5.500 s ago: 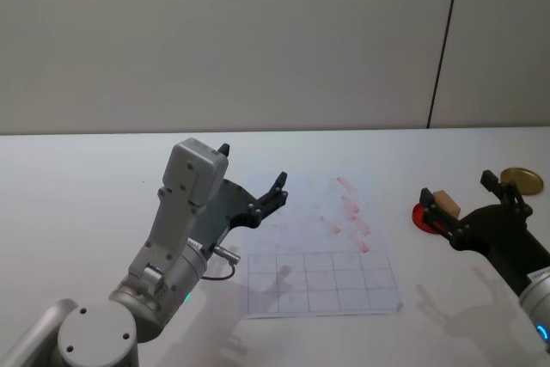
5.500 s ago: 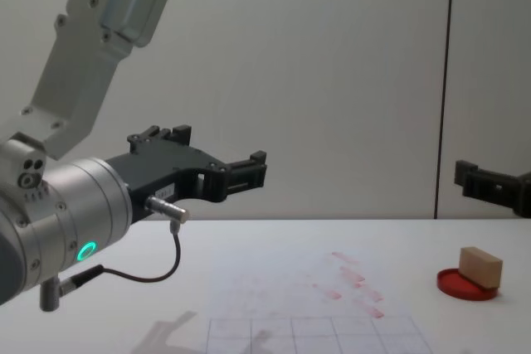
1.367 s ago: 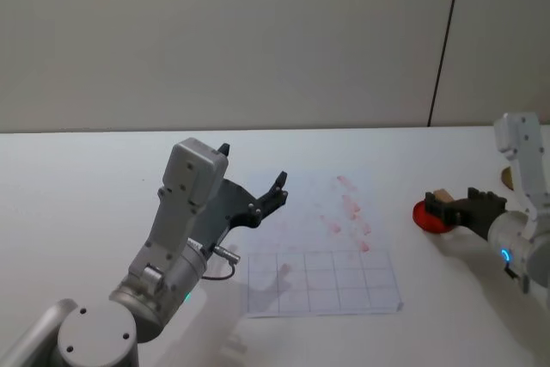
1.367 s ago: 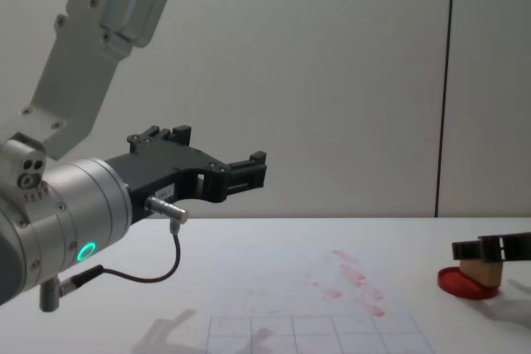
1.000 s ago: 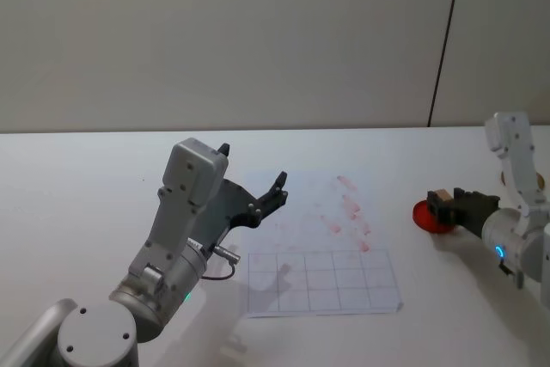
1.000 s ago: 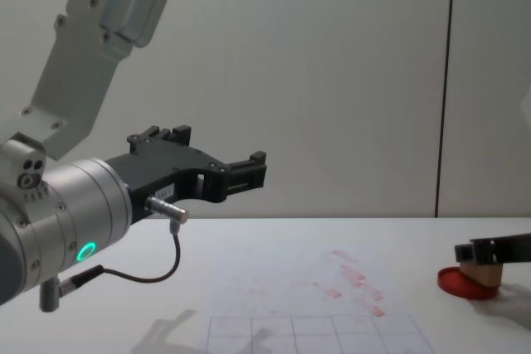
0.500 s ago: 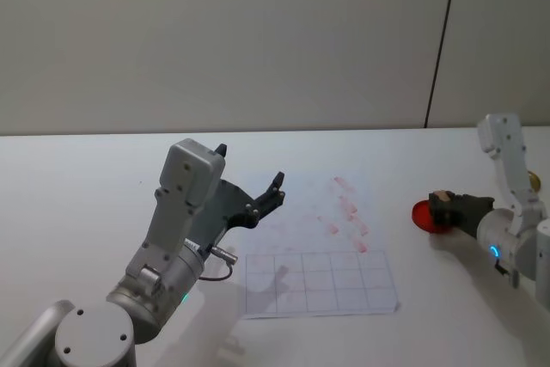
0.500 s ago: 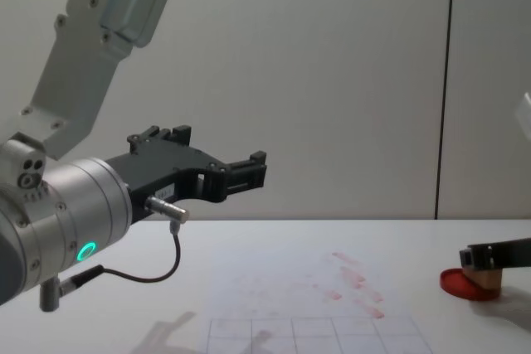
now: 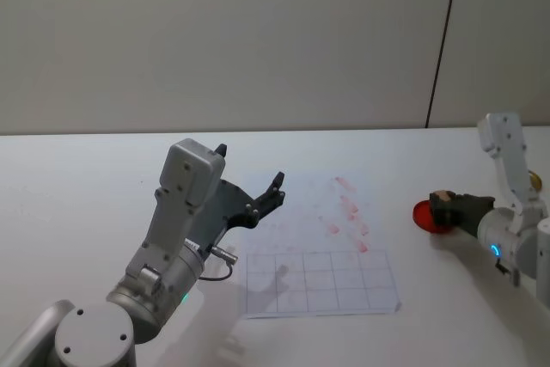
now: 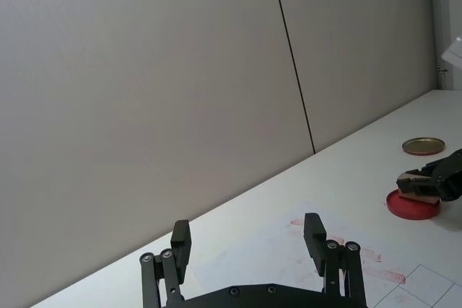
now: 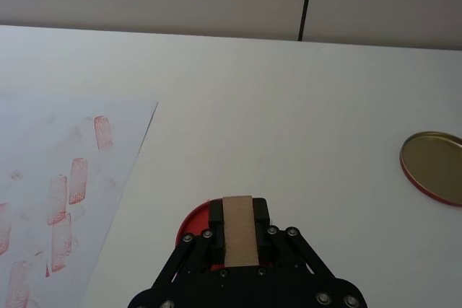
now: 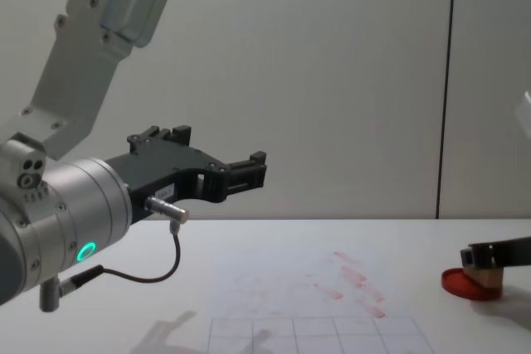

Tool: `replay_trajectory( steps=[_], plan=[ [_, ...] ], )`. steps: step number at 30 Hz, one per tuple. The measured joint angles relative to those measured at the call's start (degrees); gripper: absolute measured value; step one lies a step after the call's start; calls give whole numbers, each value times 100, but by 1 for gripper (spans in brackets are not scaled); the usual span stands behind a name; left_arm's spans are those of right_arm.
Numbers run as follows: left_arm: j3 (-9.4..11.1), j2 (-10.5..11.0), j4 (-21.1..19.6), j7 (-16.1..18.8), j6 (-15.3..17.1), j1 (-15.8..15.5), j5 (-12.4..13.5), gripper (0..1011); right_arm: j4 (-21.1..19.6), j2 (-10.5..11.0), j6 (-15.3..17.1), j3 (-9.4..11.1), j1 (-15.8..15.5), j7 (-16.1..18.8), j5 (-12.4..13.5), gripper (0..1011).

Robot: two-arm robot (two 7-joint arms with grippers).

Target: Use the one hand to pick up the stamp and affix it onto the A4 paper.

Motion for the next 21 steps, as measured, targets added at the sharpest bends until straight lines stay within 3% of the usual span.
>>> replay_trajectory(
  steps=[9, 21],
  plan=[
    [0, 0, 0, 0, 0, 0, 0, 993, -390, 32, -121, 18, -81, -7, -27, 218],
    [0, 0, 0, 0, 0, 0, 0, 993, -1281, 56, -253, -26, -247, 101, -79, 218]
  ],
)
